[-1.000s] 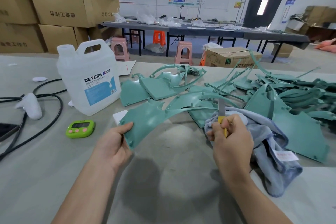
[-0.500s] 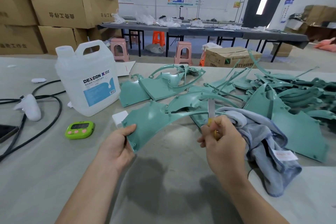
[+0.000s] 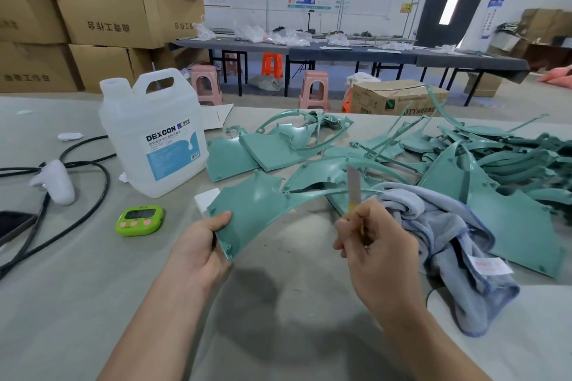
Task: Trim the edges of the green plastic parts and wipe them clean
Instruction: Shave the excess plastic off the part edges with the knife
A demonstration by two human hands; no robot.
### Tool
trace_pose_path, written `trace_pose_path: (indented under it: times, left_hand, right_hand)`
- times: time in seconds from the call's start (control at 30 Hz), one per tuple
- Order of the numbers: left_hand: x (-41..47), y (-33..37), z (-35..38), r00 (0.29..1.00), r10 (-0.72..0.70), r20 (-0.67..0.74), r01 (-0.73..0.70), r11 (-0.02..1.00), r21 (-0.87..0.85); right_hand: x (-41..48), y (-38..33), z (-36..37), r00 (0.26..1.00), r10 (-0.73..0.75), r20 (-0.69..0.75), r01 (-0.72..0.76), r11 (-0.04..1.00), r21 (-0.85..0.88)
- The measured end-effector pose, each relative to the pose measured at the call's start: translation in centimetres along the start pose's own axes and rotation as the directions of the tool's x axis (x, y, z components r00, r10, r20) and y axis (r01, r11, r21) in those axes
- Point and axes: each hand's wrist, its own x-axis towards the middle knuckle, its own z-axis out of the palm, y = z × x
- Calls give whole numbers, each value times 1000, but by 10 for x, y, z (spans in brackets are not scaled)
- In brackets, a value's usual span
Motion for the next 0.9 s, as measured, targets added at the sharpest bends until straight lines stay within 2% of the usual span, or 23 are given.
trace_pose_path:
  times: [0.17,0.27,0.37,0.47,0.6,0.67,0.73,0.8,0.9]
  left_hand:
    - [0,-5,2,1000,6,-4,-6,999,50]
    - [2,-5,1,1000,-2,-3,3,998,57]
    - [2,-3,0,1000,-10,17,9,998,59]
    - [3,0,-3,1000,-4,14,3,999,41]
    - [1,3,-4,1000,11,4,-11,1000,17]
    - [-1,1,-3,1000,10,0,-10,1000,1]
    - [-2,1,-1,1000,16,-6,-16,1000,-7]
    - [-2,1,1,1000,25,-12,-25,1000,0]
    - [-3,-1,2,999,33,2,-33,998,50]
  right_hand:
    - [-5,-1,9,970,-49,239,49,999,4]
    - [-3,2,11,970,-55,237,62,998,-21]
    - [1,9,5,988,-13,153,17,1000,-23]
    - [9,20,-3,987,158,38,-155,985,-77]
    - [24,37,-21,897,403,-185,-434,883,-179]
    - [26,37,-25,850,473,-232,-505,857,-101]
    - [25,32,-25,858,442,-263,-459,888,-6]
    - [21,22,-20,910,347,-227,-342,938,61]
    - [8,9,-7,996,86,8,-86,996,23]
